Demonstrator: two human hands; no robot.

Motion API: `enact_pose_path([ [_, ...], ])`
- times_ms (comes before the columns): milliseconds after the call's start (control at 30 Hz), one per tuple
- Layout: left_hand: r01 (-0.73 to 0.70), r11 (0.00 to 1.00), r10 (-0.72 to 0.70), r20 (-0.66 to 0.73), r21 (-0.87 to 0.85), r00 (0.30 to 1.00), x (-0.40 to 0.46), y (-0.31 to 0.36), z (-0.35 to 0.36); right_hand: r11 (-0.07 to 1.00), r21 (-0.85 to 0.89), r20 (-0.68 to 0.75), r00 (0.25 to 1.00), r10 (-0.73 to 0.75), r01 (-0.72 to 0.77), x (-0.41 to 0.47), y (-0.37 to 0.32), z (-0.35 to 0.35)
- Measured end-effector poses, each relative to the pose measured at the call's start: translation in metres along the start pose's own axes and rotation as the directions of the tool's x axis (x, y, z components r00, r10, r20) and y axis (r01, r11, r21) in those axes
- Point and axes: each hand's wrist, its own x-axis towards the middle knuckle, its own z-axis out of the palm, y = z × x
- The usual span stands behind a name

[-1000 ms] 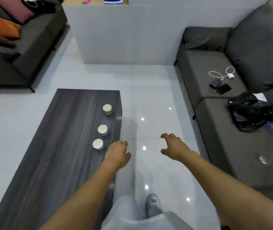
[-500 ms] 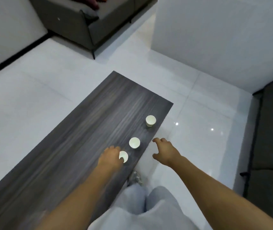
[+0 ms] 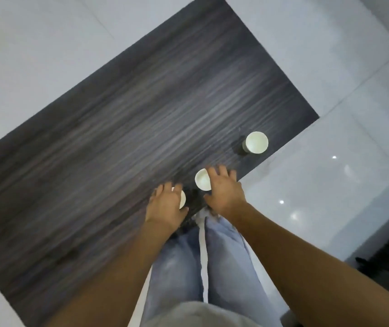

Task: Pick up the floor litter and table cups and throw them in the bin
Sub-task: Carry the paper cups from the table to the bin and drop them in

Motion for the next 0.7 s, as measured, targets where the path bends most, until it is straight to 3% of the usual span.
enact_pose_path([
  [233, 0.067, 0.993, -0.073, 0.064, 0.095, 0.995, 0.047, -0.012, 0.069, 0.976, -0.179, 0.128, 0.986, -0.105, 0.127, 0.071, 0.008, 0.063],
  [500, 0.251, 0.954, -0.254, 0.003, -0.166, 0.967, -0.003, -0.035, 0.074, 0.950, -0.211, 0.193, 0.962, -0.192, 0.231, 0.046, 0.001, 0.041],
  [700, 0.398, 0.832, -0.464, -0.090, -0.387, 0.881, -0.107, -0.065, 0.031, 0.853, -0.329, 0.227, 0.911, -0.345, 0.405, -0.010, -0.077, -0.007],
])
